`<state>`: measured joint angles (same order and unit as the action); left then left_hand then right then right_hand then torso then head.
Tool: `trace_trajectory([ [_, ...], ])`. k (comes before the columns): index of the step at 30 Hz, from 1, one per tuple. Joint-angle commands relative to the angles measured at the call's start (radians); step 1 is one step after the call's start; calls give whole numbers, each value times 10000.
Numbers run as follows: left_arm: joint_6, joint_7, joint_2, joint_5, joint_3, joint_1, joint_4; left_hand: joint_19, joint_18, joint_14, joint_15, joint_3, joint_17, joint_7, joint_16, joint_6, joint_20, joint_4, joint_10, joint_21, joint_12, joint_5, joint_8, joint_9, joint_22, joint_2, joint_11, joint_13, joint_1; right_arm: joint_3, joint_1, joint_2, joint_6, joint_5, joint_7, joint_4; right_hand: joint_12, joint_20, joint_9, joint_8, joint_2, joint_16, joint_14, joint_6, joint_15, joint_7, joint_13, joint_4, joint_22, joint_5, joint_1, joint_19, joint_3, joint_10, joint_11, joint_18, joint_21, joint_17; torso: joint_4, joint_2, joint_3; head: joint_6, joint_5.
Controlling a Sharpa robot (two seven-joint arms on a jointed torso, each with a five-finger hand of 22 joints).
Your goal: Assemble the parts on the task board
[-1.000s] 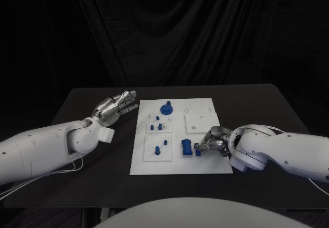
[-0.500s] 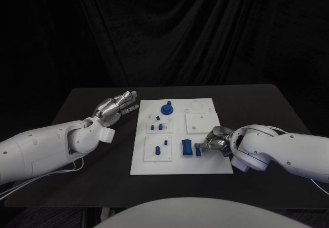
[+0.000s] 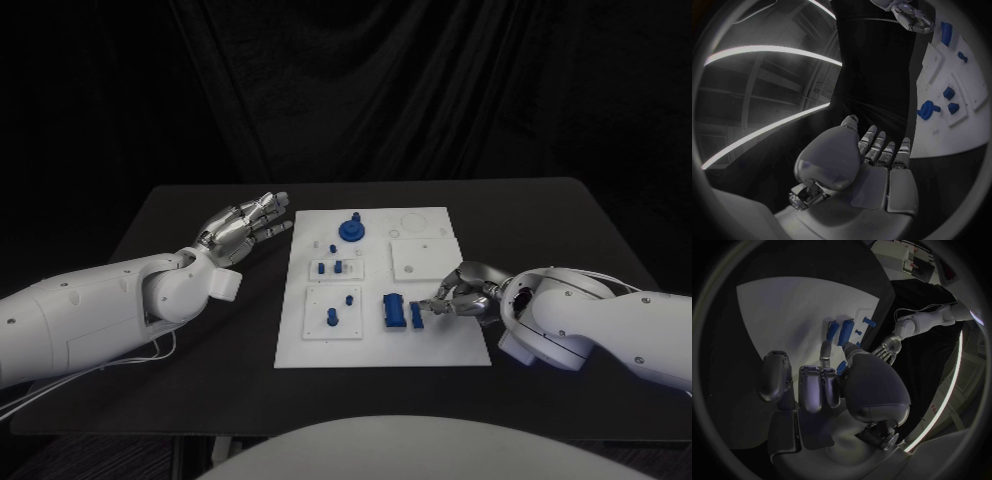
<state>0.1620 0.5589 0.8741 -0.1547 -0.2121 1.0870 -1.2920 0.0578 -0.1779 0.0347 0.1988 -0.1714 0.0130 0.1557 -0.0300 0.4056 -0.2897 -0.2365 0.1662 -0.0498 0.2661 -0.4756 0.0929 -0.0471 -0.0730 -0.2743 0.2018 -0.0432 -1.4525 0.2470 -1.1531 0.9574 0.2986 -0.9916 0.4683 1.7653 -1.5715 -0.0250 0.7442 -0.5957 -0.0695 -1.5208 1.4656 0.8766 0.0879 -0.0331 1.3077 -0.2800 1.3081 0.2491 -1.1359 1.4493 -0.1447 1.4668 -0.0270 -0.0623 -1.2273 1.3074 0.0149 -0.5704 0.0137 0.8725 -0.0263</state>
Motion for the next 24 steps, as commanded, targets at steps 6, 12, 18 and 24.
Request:
trace_trajectory([
  [6, 114, 101, 10, -1, 11, -17, -21, 57, 198, 46, 54, 3, 12, 476, -56, -20, -33, 67, 42, -43, -19, -57, 38, -13, 2, 12, 47, -14, -108, 0, 165, 173, -137, -519, -254, 205, 7, 194, 1064, -1417, 91, 95, 766, 8, 222, 241, 2631, -72, 1601, -549, -101, -63, 358, 1040, -290, -152, 222, 1123, 6, 5, -8, 2, -13],
  [12, 105, 96, 0, -1, 11, -19, 11, 62, 200, 55, 57, 8, 14, 477, -63, 2, -33, 84, 48, -46, -16, -70, 45, -16, -1, 11, 49, -15, -118, 0, 271, 148, -319, -532, -193, 166, 7, 287, 1547, -2004, 93, 318, 659, 202, 325, 396, 2631, -80, 1454, -952, 8, -259, 550, 1040, -420, -249, 771, 671, 2, -4, -7, 2, -27],
  [18, 102, 85, -4, -1, 11, -21, 19, 62, 200, 55, 57, 8, 14, 477, -63, 2, -33, 84, 48, -46, -16, -70, 45, -16, -1, 11, 49, -15, -118, 0, 331, 94, -463, -536, -165, 107, 7, 361, 2062, -2527, 28, 288, 688, 320, 403, 505, 2631, -65, 1470, -1185, -70, -234, 635, 1040, -515, -238, 763, 778, 1, -8, 0, 2, -20],
  [24, 114, 72, -9, -1, 11, -27, 28, 65, 201, 61, 59, 13, 16, 478, -67, 10, -33, 96, 56, -48, -9, -82, 48, -18, -2, 6, 49, -16, -124, 0, 390, 14, -589, -538, -164, 23, 7, 405, 2694, -3181, 60, 298, 688, 731, 450, 578, 2631, -9, 1474, -1253, -250, -225, 617, 1040, -574, -237, 789, 771, 6, -8, 8, 2, 4],
])
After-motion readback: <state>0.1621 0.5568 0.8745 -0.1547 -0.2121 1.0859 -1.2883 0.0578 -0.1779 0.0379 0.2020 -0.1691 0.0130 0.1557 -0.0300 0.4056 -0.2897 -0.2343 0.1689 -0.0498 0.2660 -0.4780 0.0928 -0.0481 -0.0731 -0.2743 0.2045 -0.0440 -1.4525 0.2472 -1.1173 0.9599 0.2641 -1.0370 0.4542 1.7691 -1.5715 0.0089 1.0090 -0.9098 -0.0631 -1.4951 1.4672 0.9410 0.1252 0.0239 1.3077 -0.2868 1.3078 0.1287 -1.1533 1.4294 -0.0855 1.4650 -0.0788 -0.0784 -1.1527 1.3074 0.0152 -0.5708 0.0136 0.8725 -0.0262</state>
